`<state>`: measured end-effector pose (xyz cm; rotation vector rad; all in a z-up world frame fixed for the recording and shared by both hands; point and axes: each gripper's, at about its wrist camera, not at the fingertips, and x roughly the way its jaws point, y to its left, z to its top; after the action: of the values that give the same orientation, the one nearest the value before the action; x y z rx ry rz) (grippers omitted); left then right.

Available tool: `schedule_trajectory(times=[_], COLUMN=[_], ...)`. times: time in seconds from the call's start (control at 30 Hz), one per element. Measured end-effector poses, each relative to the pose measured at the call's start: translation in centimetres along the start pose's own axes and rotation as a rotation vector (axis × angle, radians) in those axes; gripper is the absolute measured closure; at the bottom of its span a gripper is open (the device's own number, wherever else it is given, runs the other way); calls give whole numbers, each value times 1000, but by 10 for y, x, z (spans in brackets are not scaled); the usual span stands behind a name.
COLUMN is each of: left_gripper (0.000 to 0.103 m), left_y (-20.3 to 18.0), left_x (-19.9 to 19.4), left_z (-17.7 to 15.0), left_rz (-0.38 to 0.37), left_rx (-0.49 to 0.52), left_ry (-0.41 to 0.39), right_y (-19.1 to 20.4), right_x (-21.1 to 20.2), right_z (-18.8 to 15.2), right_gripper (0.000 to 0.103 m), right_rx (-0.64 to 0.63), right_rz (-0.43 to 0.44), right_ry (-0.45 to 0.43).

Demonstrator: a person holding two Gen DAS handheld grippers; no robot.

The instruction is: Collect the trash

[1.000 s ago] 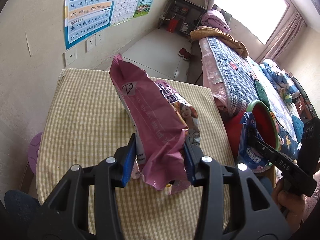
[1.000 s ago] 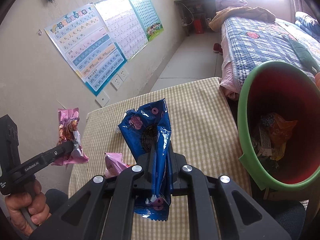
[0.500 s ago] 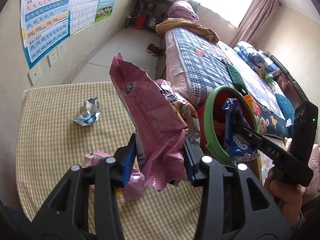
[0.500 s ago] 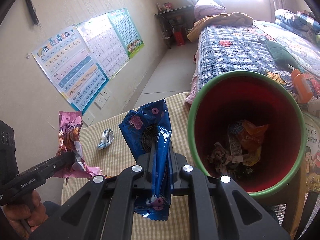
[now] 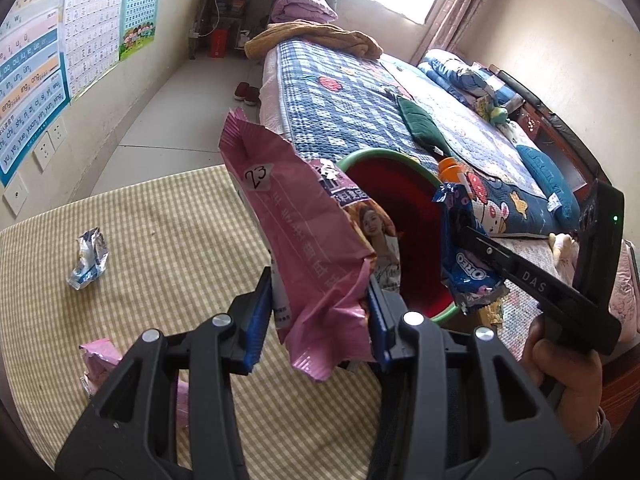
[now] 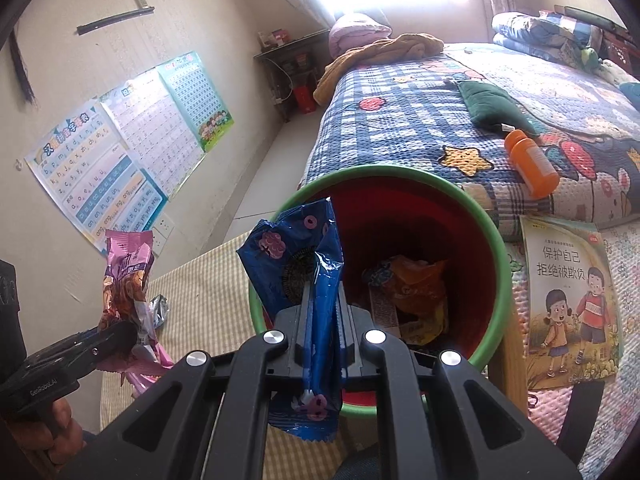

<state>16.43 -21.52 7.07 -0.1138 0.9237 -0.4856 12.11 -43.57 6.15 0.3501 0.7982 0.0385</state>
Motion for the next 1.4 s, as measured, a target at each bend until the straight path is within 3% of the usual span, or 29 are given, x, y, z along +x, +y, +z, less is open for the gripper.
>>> schedule_trajectory(times=[0.43,1.03,1.17,1.3,1.37,1.4], left_gripper=[62,58,52,35,25,21], left_y=[-44,-65,-64,-61,-57,-55], left_x=[40,90,95,92,86,84], left_z=[13,20,22,22,22,22], left_rz=[-36,-31,-37,-26,-17,-15], left_rx=[87,134,132,128,121,115], left_ry=[48,121,126,115,102,96], right_y=[-43,-70,-75,-80,-80,-79], right_x=[-1,24,26,23,20,19], right_z=[4,2,2,4,5,5], right_gripper=[94,91,82,62,39,39], right_rx=[58,95,101,111,119,118], right_rz=[-34,-50,-60,-70,-70,-70], right_ry=[-18,10,7,-3,-12,-17])
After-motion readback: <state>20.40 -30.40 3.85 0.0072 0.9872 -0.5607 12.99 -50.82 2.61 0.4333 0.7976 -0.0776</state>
